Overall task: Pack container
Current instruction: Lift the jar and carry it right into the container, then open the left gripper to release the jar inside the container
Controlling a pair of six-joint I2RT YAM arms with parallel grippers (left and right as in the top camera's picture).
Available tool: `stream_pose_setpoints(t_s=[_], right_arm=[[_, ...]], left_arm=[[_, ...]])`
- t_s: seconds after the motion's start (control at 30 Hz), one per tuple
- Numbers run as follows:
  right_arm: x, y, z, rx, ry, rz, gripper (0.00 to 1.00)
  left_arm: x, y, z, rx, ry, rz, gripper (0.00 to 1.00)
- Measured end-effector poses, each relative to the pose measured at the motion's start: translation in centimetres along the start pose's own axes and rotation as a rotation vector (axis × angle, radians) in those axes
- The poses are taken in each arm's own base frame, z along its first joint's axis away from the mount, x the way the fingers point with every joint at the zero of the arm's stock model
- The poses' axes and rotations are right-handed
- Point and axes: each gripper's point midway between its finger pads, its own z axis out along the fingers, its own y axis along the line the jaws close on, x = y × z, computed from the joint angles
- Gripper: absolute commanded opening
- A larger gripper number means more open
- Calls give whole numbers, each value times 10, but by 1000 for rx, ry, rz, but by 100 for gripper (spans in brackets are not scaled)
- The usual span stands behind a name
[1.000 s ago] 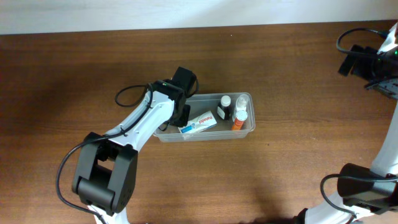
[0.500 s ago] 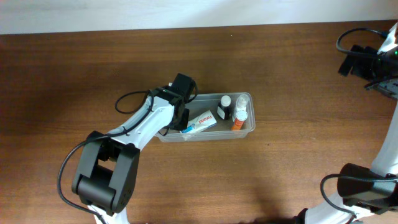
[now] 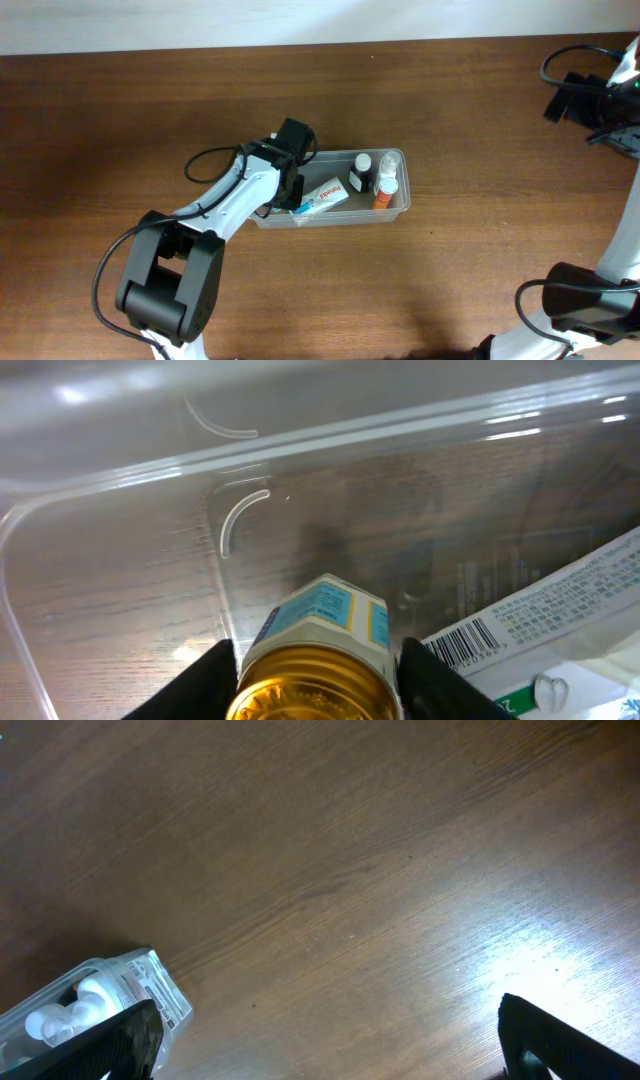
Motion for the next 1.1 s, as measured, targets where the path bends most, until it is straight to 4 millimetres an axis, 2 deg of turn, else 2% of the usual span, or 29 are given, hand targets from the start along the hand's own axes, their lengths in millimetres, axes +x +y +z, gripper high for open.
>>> stream_pose_setpoints(t_s=[0.33,0.43,0.53,0.7,0.73,0.77,0.87,1.0,1.1], right_arm=[[0,0,0,0,0,0,98],[0,0,0,0,0,-1,99],[0,0,0,0,0,0,98],[0,0,0,0,0,0,98],[0,0,0,0,0,0,98],[0,0,0,0,0,0,98],[0,0,0,0,0,0,98],[0,0,0,0,0,0,98],[0,0,0,0,0,0,99]], left_arm=[[-1,0,0,1,-4,-2,56],[1,1,-3,-4,14,1,61],[-3,2,-16,-8,25,3,65],[-29,1,-48,7,-27,-9,82],[-33,2,-56,9,-37,-11,86],[-37,3,-67,11,-49,-13,96],[-41,8,-95,18,-72,-20,99],[-29,21,-148,31,-104,-26,99],[-2,35,-187,43,-98,-26,99]])
